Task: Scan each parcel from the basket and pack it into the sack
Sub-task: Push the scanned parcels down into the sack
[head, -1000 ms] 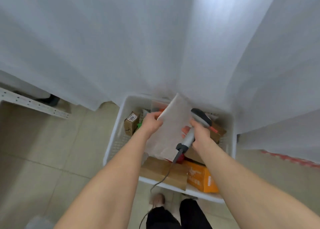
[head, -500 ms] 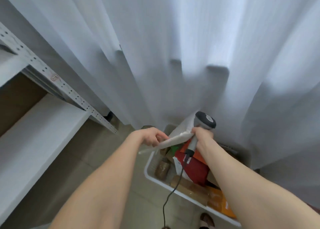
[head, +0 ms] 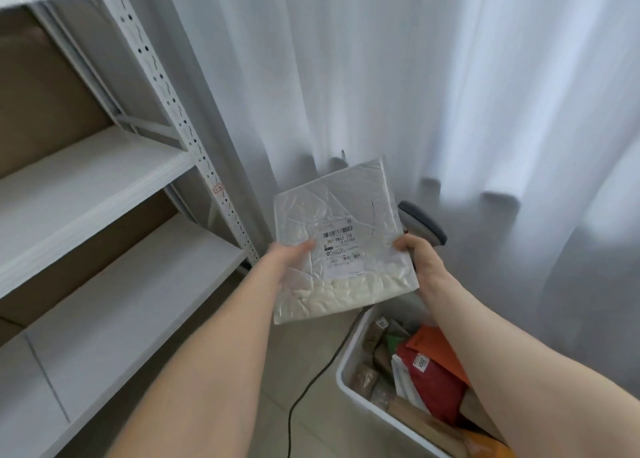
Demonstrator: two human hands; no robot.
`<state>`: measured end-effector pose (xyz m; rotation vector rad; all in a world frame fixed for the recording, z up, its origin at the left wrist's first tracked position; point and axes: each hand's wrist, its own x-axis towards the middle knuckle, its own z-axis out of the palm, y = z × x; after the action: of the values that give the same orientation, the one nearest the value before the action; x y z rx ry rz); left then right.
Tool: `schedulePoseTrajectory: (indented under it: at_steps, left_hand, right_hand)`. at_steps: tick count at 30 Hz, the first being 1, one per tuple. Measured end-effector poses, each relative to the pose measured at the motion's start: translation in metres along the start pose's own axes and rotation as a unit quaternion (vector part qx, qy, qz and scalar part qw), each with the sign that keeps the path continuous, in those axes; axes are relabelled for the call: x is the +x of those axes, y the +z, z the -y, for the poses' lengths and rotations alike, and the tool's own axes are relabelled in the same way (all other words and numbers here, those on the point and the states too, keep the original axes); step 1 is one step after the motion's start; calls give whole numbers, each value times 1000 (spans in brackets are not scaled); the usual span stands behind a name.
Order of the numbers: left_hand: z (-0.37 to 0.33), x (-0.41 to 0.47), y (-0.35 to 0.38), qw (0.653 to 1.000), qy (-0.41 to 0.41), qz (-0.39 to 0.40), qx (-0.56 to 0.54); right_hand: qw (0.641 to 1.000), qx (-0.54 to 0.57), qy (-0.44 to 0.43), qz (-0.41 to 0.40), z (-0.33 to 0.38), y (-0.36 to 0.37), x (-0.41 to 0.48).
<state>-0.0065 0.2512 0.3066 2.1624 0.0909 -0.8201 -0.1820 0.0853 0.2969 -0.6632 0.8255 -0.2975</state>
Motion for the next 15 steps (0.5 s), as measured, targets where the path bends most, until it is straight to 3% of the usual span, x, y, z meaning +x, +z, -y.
schedulePoseTrajectory:
  at_steps: [2,5,8,15]
  left_hand:
    - [-2,-1,-16,999,-16,-10,-38]
    - [-8,3,-34,995,20,-60,-81]
    - [-12,3,-45,985,51,-125,-107]
    - [-15,-6,-46,981,68,-120,-135]
  right_hand:
    - [999,-28,-31,-28,-2,10,-2]
    - [986,-91,-90,-104,-4,20,-1]
    - [972,-152,-125,-131,-6,24,-4]
    - [967,-236,-96,11,-18,55,-29]
